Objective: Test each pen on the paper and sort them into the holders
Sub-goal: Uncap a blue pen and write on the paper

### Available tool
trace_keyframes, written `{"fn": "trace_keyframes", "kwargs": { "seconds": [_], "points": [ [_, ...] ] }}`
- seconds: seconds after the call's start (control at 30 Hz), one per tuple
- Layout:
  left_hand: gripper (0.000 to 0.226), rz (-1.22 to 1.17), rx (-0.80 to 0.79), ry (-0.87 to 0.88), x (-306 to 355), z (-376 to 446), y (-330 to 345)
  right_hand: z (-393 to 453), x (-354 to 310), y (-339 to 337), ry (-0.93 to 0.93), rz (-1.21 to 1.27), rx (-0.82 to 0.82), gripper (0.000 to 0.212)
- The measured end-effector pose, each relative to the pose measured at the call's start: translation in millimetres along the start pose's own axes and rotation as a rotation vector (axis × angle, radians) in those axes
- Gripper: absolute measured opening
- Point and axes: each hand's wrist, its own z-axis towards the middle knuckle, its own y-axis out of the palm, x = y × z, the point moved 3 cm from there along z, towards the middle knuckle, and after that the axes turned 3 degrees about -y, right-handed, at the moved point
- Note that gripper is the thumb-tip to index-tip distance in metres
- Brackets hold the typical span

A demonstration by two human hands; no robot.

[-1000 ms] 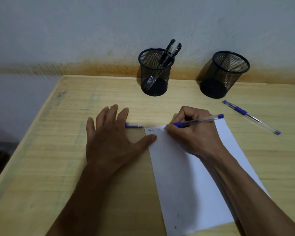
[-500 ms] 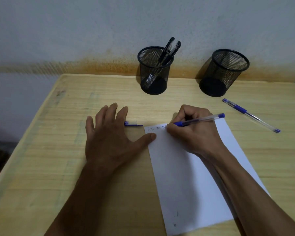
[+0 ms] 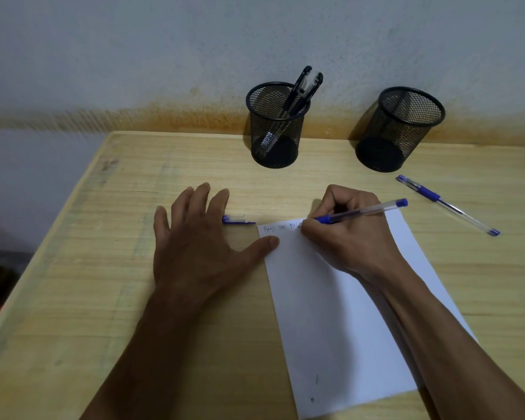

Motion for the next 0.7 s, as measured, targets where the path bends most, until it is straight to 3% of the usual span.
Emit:
{"fn": "trace_keyframes", "kwargs": {
  "seconds": [0.7],
  "points": [
    [0.110, -0.003, 0.000, -0.003, -0.1, 0.0, -0.1, -0.9, -0.6, -1.0, -0.017, -0.033, 0.030, 0.014]
  ]
}}
